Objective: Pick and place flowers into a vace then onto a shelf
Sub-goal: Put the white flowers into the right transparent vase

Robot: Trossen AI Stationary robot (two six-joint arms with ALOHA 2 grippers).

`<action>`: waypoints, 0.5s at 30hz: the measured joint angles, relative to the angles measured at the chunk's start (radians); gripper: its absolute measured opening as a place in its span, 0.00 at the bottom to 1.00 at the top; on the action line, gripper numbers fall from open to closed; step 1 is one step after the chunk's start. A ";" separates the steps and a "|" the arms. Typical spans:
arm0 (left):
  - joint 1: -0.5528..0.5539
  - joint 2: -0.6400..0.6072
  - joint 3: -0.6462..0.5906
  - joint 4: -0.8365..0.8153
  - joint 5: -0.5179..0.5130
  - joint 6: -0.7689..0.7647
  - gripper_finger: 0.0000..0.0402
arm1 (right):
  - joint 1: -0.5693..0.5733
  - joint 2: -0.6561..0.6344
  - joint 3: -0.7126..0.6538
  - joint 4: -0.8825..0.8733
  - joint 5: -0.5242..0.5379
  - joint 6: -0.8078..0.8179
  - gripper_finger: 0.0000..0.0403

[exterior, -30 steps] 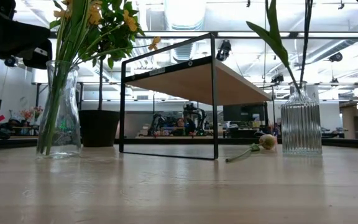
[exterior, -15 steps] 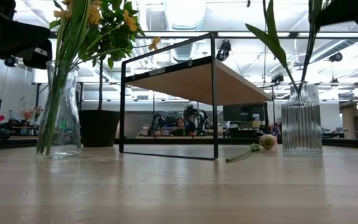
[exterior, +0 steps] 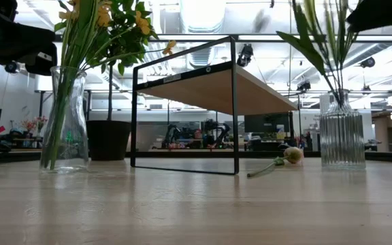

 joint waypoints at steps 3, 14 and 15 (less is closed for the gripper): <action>0.000 0.000 0.000 0.000 0.000 0.000 0.00 | 0.000 -0.003 0.064 -0.018 -0.114 -0.038 0.36; 0.000 0.000 0.000 0.000 0.000 0.000 0.00 | 0.073 -0.004 0.200 -0.040 -0.224 -0.129 0.42; 0.000 0.000 0.000 0.000 0.000 0.000 0.00 | 0.083 -0.004 0.207 -0.048 -0.223 -0.130 0.42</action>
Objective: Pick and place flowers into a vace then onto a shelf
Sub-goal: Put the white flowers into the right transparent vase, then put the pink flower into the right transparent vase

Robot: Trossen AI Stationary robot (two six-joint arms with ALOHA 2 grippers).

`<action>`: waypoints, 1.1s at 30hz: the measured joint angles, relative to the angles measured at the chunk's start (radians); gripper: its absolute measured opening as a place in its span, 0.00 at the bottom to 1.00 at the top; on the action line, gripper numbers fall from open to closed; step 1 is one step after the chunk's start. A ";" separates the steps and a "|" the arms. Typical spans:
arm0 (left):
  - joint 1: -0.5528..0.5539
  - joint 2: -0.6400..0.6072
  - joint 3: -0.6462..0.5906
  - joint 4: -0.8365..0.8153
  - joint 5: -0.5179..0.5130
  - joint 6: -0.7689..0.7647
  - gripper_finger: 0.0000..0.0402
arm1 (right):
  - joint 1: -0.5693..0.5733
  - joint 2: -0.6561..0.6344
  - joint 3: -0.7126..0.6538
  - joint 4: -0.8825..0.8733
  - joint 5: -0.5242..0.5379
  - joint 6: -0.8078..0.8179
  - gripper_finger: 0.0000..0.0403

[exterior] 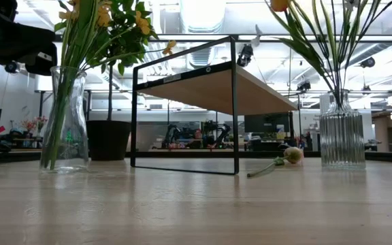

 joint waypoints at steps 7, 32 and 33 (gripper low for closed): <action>0.000 0.000 0.000 0.000 0.000 0.000 0.00 | 0.061 0.009 0.033 -0.012 0.007 0.062 0.38; 0.000 0.000 0.000 -0.004 0.000 0.000 0.00 | 0.153 0.472 0.443 -0.079 0.066 0.124 0.38; 0.000 0.000 0.000 -0.004 0.000 0.000 0.00 | 0.157 0.488 0.461 -0.085 0.077 0.123 0.38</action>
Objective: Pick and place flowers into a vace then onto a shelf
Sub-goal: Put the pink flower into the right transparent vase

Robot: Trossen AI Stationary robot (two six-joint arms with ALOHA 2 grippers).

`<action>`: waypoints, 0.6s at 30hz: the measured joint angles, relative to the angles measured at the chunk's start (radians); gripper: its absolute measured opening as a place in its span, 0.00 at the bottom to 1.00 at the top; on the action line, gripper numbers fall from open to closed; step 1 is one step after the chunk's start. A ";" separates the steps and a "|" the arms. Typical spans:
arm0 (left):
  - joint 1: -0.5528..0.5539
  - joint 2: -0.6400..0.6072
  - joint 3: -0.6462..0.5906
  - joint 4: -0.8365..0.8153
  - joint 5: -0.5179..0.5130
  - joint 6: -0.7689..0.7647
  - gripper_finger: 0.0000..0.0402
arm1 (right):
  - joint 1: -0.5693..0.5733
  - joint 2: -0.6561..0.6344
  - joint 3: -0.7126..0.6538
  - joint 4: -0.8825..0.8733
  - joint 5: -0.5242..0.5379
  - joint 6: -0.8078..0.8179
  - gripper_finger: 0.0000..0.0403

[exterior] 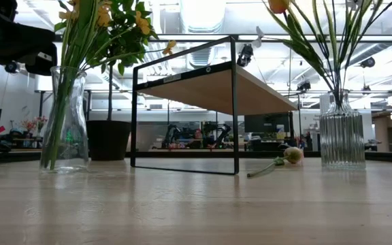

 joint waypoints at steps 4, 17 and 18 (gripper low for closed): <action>0.000 0.000 0.000 -0.002 0.000 0.000 0.00 | 0.001 0.058 0.053 -0.015 0.035 0.007 0.38; 0.000 0.000 0.000 -0.005 0.000 0.001 0.00 | 0.007 0.259 0.070 -0.014 0.098 0.284 0.32; 0.000 0.000 0.000 -0.004 0.000 0.005 0.00 | 0.007 0.278 0.070 -0.015 0.105 0.301 0.32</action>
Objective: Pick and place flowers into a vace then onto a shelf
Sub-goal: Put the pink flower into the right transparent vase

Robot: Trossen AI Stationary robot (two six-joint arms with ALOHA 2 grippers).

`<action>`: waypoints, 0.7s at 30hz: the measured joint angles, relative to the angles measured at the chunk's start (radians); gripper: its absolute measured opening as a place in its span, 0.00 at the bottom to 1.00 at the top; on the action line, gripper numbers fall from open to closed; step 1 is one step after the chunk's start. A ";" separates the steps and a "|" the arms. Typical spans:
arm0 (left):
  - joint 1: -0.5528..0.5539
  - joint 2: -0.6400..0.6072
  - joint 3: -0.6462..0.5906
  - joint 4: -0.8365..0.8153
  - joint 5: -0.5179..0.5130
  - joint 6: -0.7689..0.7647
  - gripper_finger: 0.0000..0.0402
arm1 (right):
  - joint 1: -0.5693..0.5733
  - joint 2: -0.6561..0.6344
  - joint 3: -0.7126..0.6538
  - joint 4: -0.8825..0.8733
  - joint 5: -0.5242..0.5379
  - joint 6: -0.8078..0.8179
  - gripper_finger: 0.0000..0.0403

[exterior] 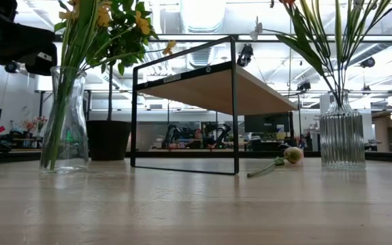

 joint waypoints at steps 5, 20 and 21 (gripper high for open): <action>0.000 0.000 0.000 0.001 0.000 0.069 0.00 | -0.030 0.112 0.000 0.006 0.068 0.085 0.29; 0.000 0.000 0.002 0.003 0.000 0.071 0.00 | -0.280 0.486 0.266 0.047 0.104 0.160 0.18; 0.000 0.000 0.002 0.002 0.000 0.071 0.00 | -0.293 0.509 0.298 0.021 0.104 0.164 0.17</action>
